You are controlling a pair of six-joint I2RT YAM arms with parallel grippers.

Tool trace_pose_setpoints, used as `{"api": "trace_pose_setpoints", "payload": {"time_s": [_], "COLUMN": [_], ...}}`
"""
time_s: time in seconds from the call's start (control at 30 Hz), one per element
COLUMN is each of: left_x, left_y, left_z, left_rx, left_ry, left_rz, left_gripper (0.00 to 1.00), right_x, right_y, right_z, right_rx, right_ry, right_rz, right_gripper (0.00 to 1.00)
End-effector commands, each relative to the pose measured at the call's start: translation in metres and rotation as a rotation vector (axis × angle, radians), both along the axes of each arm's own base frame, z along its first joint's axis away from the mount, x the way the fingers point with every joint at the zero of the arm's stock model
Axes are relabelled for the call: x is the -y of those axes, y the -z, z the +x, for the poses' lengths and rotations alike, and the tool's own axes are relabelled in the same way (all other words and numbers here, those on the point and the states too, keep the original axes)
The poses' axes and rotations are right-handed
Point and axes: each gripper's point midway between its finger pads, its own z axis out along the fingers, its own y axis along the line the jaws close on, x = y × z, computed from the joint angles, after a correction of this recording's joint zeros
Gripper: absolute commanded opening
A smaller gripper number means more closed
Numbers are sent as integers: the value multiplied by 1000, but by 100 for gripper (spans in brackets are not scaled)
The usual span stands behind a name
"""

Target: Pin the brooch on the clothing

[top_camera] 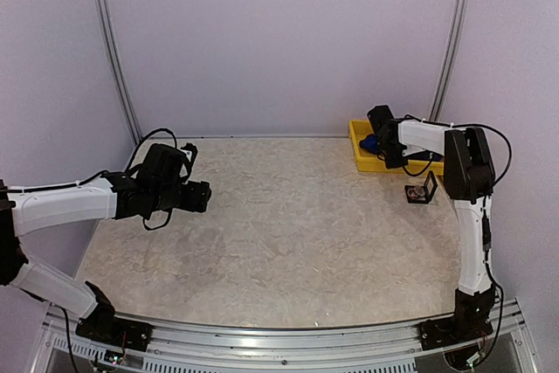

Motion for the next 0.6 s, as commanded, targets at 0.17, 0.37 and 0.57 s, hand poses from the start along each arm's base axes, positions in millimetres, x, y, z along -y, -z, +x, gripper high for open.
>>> {"api": "trace_pose_setpoints", "payload": {"time_s": [0.17, 0.37, 0.57], "left_x": [4, 4, 2], "left_y": [-17, -40, -50], "left_z": [3, 2, 0], "left_rx": [41, 114, 149], "left_ry": [8, 16, 14], "left_rz": [-39, -92, -121], "left_gripper": [82, 82, 82], "right_x": [-7, -22, 19], "right_y": [-155, -183, -110], "right_z": [2, -5, 57], "right_rx": [232, 261, -103], "right_ry": [-468, -926, -1271], "right_rz": [-496, -786, -606], "right_gripper": [70, 79, 99]}}
